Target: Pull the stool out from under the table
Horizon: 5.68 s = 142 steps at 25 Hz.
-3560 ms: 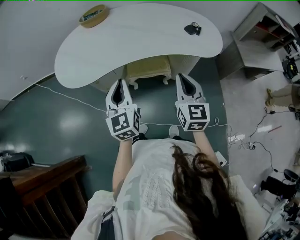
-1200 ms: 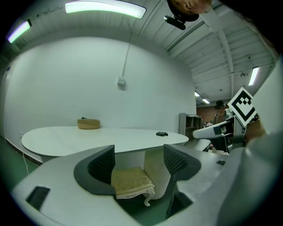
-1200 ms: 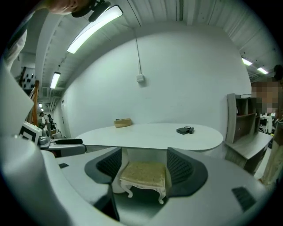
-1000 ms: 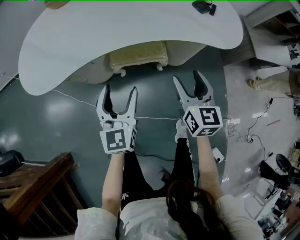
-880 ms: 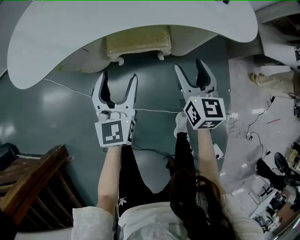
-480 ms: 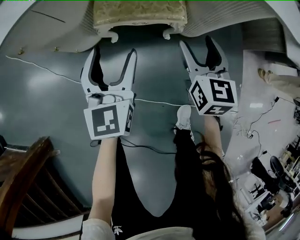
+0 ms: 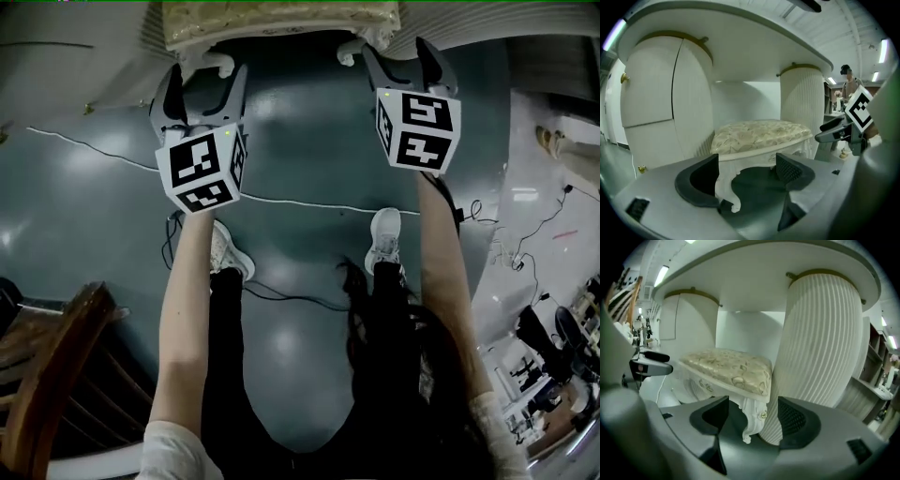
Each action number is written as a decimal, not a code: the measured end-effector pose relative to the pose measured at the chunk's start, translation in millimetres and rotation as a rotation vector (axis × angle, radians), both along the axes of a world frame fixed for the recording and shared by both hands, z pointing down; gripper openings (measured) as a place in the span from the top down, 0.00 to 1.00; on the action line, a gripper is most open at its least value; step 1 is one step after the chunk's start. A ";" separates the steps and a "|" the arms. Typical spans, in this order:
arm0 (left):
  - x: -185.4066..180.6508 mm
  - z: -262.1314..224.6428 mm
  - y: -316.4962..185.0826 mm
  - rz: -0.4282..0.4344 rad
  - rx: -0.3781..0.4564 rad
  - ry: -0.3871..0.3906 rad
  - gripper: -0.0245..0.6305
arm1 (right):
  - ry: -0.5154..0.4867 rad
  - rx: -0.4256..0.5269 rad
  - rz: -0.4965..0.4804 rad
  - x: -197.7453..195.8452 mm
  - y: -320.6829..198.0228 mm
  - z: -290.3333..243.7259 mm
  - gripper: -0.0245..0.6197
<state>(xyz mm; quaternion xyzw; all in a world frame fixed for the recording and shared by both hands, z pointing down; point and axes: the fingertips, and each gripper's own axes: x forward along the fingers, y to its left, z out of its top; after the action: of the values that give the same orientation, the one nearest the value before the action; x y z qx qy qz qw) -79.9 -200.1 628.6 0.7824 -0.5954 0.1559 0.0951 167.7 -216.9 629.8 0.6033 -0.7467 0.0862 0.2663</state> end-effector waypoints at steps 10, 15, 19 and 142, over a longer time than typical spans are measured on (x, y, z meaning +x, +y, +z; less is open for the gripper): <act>-50.8 70.3 -41.9 -0.053 -0.141 -0.124 0.40 | 0.099 -0.155 0.021 4.1 -32.9 67.2 0.47; -54.3 81.1 -56.9 -0.003 -0.175 -0.164 0.40 | 0.162 -0.200 -0.007 -2.5 -43.5 81.0 0.47; -50.3 92.5 -70.0 0.061 -0.198 -0.203 0.40 | 0.118 -0.223 0.031 -1.7 -51.2 91.5 0.47; -33.5 121.2 73.9 0.100 -0.450 -0.254 0.46 | 0.086 -0.408 0.088 29.1 96.2 117.7 0.48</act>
<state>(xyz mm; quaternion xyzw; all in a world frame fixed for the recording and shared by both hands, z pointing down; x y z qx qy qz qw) -113.4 -126.2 749.9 0.7441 -0.5134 0.3861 0.1835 196.8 -120.7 747.5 0.5720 -0.6748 0.2212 0.4105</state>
